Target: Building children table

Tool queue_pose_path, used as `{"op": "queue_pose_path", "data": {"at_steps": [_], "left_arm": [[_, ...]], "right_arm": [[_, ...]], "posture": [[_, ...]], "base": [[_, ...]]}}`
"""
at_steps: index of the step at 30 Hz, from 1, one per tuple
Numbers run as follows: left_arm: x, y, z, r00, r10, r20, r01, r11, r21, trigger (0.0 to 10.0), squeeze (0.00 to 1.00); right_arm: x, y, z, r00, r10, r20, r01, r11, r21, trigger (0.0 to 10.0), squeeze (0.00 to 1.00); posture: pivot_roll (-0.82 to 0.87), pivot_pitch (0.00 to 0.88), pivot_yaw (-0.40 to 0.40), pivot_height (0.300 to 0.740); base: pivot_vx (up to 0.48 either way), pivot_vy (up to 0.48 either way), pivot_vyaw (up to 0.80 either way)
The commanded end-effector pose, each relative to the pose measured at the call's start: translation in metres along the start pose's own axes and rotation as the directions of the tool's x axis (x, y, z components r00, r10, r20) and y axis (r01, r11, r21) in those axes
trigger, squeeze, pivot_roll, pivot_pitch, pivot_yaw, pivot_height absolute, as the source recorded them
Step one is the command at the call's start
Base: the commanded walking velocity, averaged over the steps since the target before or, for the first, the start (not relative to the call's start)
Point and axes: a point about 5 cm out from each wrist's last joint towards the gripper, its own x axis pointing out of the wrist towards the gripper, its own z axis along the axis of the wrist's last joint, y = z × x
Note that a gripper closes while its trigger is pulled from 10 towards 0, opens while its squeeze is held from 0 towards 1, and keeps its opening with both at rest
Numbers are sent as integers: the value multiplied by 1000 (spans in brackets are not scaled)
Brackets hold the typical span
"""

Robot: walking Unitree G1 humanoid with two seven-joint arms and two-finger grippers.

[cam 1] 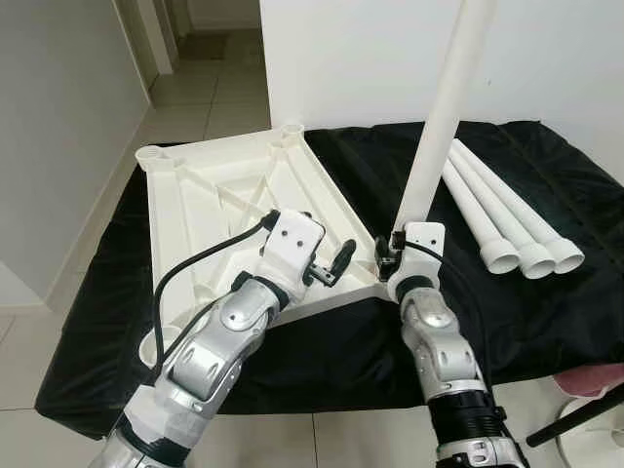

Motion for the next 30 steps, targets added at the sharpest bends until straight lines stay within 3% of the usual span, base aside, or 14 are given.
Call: {"op": "queue_pose_path", "data": {"at_steps": [1, 11, 12, 20, 21, 27, 29, 30], "left_arm": [[-3, -5, -4, 994, -106, -16, 106, 994, 3, 10000, 0], [-2, -5, -4, 994, -109, -17, 109, 994, 1, 10000, 0], [-2, -6, -4, 994, -110, -16, 110, 994, 2, 10000, 0], [-2, -6, -3, 993, -114, -14, 114, 994, 2, 10000, 0], [-2, -6, -3, 993, -113, -15, 113, 994, 1, 10000, 0], [-2, -7, -4, 993, -114, -17, 114, 993, -1, 10000, 0], [-3, -7, -6, 992, -123, -24, 123, 992, -2, 10000, 0], [-3, -7, -6, 992, -123, -24, 123, 992, -2, 10000, 0]], "right_arm": [[-6, -1, -10, 994, -91, -59, 92, 996, 2, 10000, 0], [-14, 5, -7, 991, -124, -49, 125, 992, 23, 10000, 0], [-13, 5, -5, 995, -92, -40, 94, 994, 62, 10000, 1000], [-12, 5, 5, 998, 46, 34, -49, 996, 72, 10000, 1000], [-11, 4, 8, 994, 91, 59, -94, 994, 47, 10000, 0], [-9, 2, 9, 972, 217, 89, -219, 976, 15, 10000, 0], [-6, 2, 8, 934, 346, 86, -345, 938, -21, 10000, 0], [-6, 2, 8, 934, 346, 86, -345, 938, -21, 10000, 0]], "posture": [[-74, 21, 51, 740], [-85, 25, 59, 740], [-86, 25, 60, 740], [-85, 26, 60, 740], [-84, 27, 59, 740], [-86, 27, 56, 740], [-95, 28, 54, 740], [-95, 28, 54, 740]], "base": [[0, 0, 0], [0, 0, 0], [0, 0, 0], [0, 0, 0], [0, 0, 0], [0, 0, 0], [0, 0, 0], [0, 0, 0]]}}
